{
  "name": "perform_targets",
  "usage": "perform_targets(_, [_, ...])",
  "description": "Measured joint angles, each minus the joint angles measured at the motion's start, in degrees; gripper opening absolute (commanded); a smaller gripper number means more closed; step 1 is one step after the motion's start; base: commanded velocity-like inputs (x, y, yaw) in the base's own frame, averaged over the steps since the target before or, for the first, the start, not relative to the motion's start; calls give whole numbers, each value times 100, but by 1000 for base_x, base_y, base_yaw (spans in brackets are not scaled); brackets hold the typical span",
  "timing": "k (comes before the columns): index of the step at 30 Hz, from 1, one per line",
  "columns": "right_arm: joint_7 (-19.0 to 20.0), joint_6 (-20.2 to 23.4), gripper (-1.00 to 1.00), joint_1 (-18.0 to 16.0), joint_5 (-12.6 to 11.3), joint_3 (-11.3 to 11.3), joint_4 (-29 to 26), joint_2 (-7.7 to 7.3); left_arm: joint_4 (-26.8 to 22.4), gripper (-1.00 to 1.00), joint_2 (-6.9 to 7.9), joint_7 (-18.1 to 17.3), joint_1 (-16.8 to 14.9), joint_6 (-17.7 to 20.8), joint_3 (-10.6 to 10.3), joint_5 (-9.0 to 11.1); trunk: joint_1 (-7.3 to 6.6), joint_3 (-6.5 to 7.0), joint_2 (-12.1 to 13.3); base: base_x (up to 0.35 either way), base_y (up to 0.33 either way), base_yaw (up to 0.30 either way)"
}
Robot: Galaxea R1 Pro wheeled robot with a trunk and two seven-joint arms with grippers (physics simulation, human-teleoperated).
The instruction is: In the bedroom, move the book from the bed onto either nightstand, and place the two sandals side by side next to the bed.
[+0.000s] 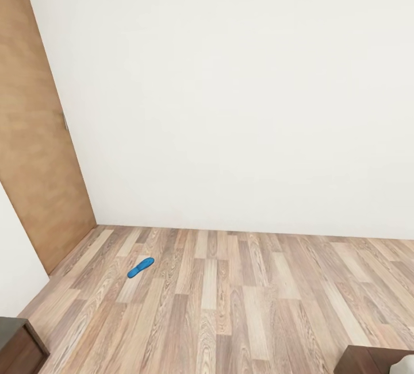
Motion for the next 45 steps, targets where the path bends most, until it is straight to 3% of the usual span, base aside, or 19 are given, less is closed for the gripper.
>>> perform_targets(45, [24,-35,100,0,-18,-16,18,-18,-53,100,0,15,0,16,-3,3,0,0,0,335,0,0])
